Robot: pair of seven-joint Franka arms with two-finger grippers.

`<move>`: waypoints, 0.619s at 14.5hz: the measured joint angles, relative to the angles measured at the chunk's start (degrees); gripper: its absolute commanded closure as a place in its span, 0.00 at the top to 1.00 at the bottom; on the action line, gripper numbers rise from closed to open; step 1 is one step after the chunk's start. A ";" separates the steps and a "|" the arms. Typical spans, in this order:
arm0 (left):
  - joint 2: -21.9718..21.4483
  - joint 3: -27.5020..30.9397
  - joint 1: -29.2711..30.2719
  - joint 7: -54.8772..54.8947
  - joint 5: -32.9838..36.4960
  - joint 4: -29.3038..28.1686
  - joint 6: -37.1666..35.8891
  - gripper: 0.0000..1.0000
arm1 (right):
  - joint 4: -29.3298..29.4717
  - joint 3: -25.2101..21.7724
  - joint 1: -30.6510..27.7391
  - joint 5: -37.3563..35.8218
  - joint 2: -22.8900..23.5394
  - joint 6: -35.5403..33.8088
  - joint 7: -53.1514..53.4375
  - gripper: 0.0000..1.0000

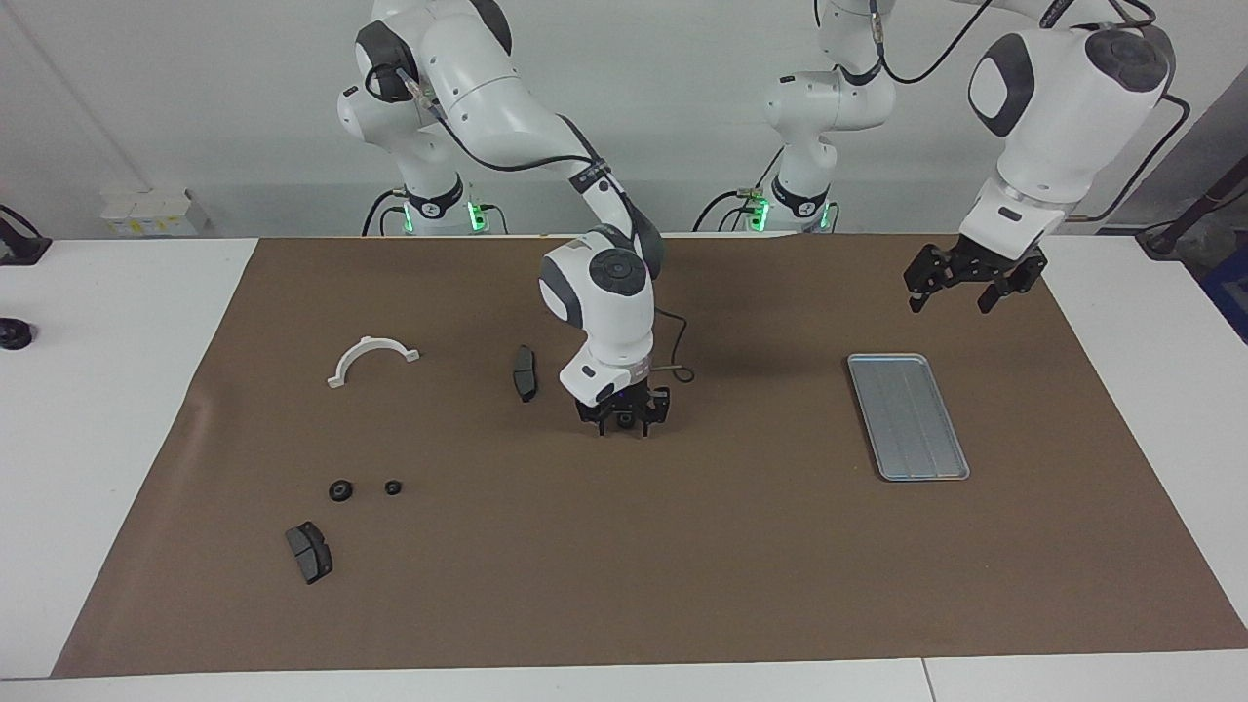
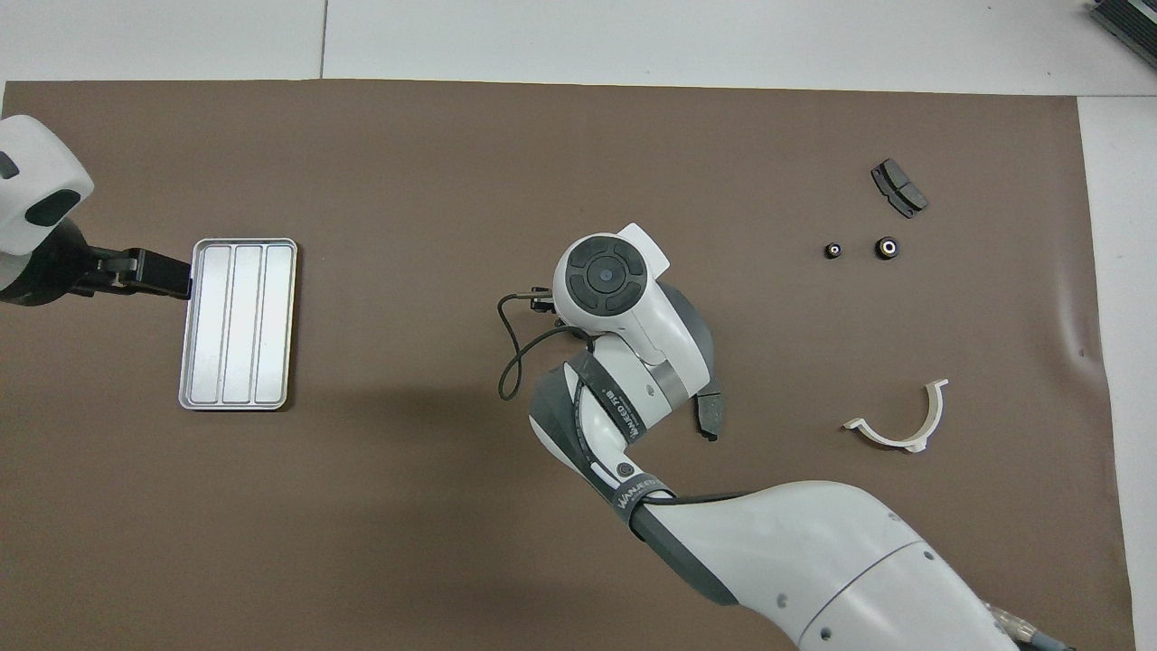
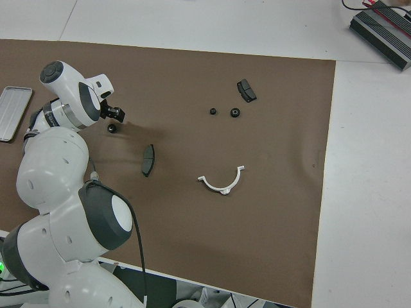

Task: Place bearing gear from tray to pile
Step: 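Grasp the third gear with the right gripper while the left gripper withdraws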

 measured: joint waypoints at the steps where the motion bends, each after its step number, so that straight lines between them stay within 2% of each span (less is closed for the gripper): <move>1: -0.74 -0.24 -0.03 0.02 0.00 0.88 -1.06 1.00 | -0.18 0.00 0.13 0.00 0.00 0.00 0.57 0.66; 5: -1.40 -0.58 -0.26 0.02 0.00 5.04 -4.68 1.00 | -1.02 -0.01 0.26 0.03 -0.03 -0.01 1.53 0.59; 9: -0.67 -0.01 -0.20 1.27 0.00 4.47 -4.62 1.00 | -1.15 0.15 1.06 0.04 -0.30 -0.54 4.50 0.57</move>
